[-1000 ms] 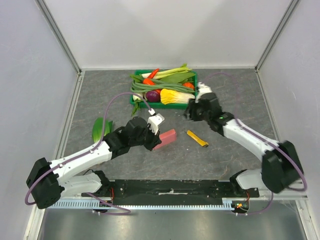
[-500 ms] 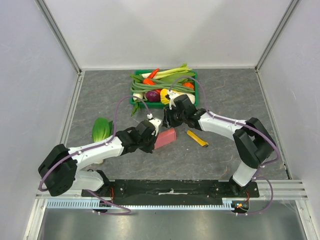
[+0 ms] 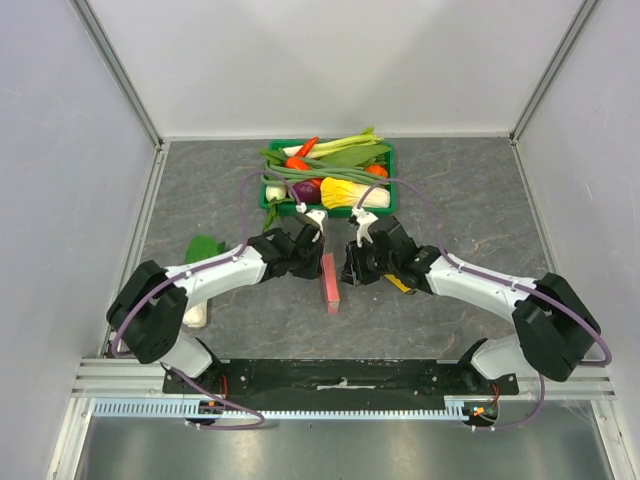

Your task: Unpack the express box

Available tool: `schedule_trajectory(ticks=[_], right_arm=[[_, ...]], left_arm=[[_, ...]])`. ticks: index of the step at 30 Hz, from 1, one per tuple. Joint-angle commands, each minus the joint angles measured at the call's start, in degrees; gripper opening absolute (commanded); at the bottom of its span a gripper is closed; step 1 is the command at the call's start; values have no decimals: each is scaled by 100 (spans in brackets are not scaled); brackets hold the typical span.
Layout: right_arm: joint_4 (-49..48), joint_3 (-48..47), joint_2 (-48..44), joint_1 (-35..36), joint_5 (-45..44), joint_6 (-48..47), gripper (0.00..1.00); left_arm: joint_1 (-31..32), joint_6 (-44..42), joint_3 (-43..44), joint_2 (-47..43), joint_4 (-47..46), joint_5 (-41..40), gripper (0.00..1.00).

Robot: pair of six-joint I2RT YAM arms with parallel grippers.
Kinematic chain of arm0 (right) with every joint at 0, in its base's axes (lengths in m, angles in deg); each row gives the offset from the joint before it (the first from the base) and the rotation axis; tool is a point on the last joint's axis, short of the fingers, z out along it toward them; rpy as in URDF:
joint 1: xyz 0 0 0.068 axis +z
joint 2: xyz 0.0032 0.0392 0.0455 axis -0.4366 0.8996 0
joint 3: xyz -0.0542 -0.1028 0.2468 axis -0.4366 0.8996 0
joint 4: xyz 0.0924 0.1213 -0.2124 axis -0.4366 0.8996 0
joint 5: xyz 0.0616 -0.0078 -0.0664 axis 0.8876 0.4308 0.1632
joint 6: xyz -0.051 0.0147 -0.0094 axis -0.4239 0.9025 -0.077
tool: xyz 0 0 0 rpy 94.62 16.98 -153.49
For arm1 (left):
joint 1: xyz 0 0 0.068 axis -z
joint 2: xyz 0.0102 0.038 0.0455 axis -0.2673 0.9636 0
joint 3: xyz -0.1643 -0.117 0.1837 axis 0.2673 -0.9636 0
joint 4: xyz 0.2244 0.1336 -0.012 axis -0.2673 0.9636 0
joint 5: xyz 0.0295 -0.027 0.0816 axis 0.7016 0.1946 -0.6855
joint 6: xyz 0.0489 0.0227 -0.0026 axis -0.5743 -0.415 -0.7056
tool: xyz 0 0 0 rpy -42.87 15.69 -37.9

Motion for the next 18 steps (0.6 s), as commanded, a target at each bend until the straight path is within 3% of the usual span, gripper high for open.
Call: schedule_trajectory(ticks=[1,7,13,15,18], right_arm=[[-415,89,-1,144,-120,327,36],[-608,-288,518,521,-647,441,34],[-608,-868,922,970,-1087,503,33],[-608,-1079,1097,1093,-1359,546,33],[-399,-1439,1239,1190,-1807,547,33]], left_arm=[[-322,676,-40,146,-86,602,2],[-955,1002,-840,31,-815,1971,2],[-1351,1063,-1087,22,-1026,2403,2],[-1491,1081,-1123,23,-1036,2483,2],[-1720,1098,-1018,-153,-406,1819,2]])
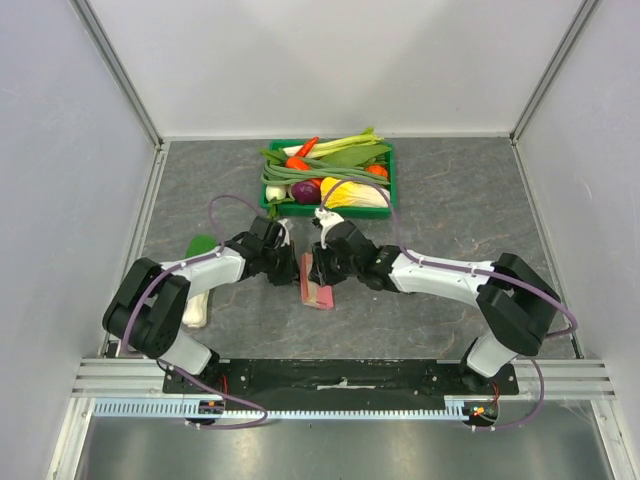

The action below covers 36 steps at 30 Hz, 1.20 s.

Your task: Unpack the express box

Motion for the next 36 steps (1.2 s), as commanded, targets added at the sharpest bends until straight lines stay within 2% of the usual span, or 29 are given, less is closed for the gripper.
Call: schedule_trajectory(ticks=[1,4,5,6,8,9,12,13,16,24,31,36], right_arm=[[172,-657,173,141,-909,96,33],[411,-764,15,167,-1420,132,38],[412,-746,-55,167,-1438,88,41],[429,-746,-47,167,-1456,27,45],[648,-842,-12,158,-1552,0,45],[710,-860,23,158,-1614,0,46],[842,-878,137,167,-1658,44,50],[877,-860,163,167,-1658,61,52],[947,-887,330,158,-1623,97,53],[1000,-1018,735,158,-1474,158,50],[1071,-992,884,167,-1509,246,52],[1115,-948,946,159,-1544,281,48]], left_arm=[[-317,218,137,-437,747,-920,2],[-589,165,243,-858,1321,-1951,2],[-659,156,243,-964,1366,-2042,6],[-704,147,277,-1044,1393,-2113,15],[-739,208,304,-1324,1437,-2105,22],[-748,217,295,-1395,1402,-2052,27],[-766,33,216,-1511,946,-1193,36],[-766,-19,208,-1493,841,-581,38],[-766,-169,207,-1213,594,275,36],[-766,-178,120,-422,216,1137,24],[-766,-222,111,-219,355,1034,18],[-766,-204,102,-87,558,717,12]])
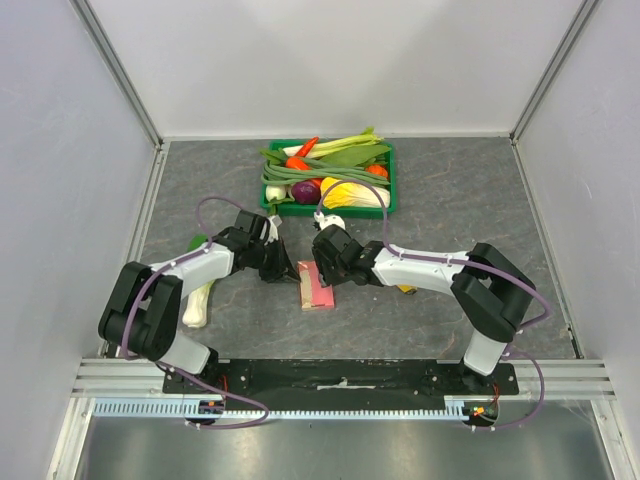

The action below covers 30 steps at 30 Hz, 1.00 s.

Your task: Unpack the express box

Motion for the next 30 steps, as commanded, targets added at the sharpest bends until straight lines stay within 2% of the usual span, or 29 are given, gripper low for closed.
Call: schedule_trajectory(ticks=[1,6,13,20,25,27,30], right_arm=[[-2,-185,89,10,-99,122,47],[24,-176,133,10,-82,130,46],[42,-203,177,10,-82,122,45],[112,-220,256,10,-143,183,45],[156,-220,309,10,-178,236,44],[165,-229,318,1,-178,245,44],[173,-238,327,1,-169,236,44]], left_arm=[[-5,-163,19,138,82,-140,12],[-5,-189,28,226,117,-245,11],[-5,-216,1,411,134,-289,17],[4,-295,203,402,942,-1333,14],[-5,-268,177,428,1049,-1494,14],[-5,-260,177,446,952,-1292,16],[-5,-198,116,376,689,-906,28]])
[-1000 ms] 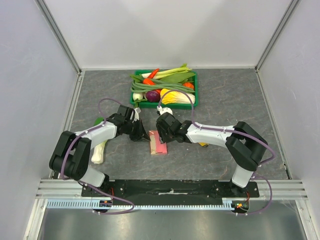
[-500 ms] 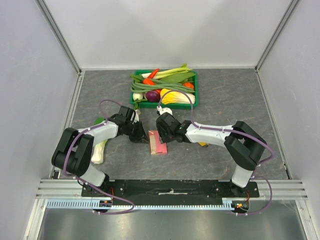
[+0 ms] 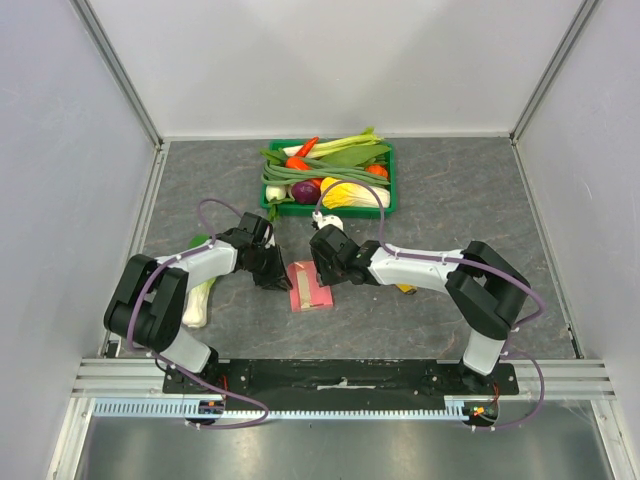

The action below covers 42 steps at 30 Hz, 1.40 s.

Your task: Unpack the express box

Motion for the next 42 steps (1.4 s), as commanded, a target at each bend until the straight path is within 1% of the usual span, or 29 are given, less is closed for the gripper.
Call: schedule_trajectory(ticks=[1,4,11,14,19,21,22,24,25,28,32,34,37,42], right_arm=[[176,-122,163,3,-163,46,44],[158,-140,154,-6,-163,37,44],[158,-166,171,-23,-145,37,44],[80,-79,180,-76,-5,72,40],[-227,159,163,-208,303,212,36],[-290,255,136,-243,391,248,36],[-325,264,119,-252,408,257,36],[-325,282,84,-252,408,257,37],[-343,273,75,-252,408,257,36],[-334,265,-30,-252,382,265,36],[-264,195,-407,-252,146,230,40],[-159,151,-557,-252,-65,222,41],[-18,63,-821,-252,-276,160,49],[96,-122,-1067,-217,-286,-111,66]], left_arm=[[-1,-165,-31,22,-109,157,32],[-9,-139,-49,39,-206,299,34],[-27,-25,-5,356,-400,632,34],[-44,-33,-5,417,-496,834,33],[-80,-7,-75,382,-549,844,35],[-123,28,-136,373,-576,870,32],[-132,37,-145,399,-610,887,25],[-167,46,-172,408,-620,879,19],[-159,54,-172,400,-611,861,13],[-176,46,-172,365,-585,826,2],[-176,-121,-23,207,-296,782,2],[-168,-200,56,-48,-146,721,2],[-168,-314,215,-399,136,703,2],[-168,-446,478,-725,540,799,2]])
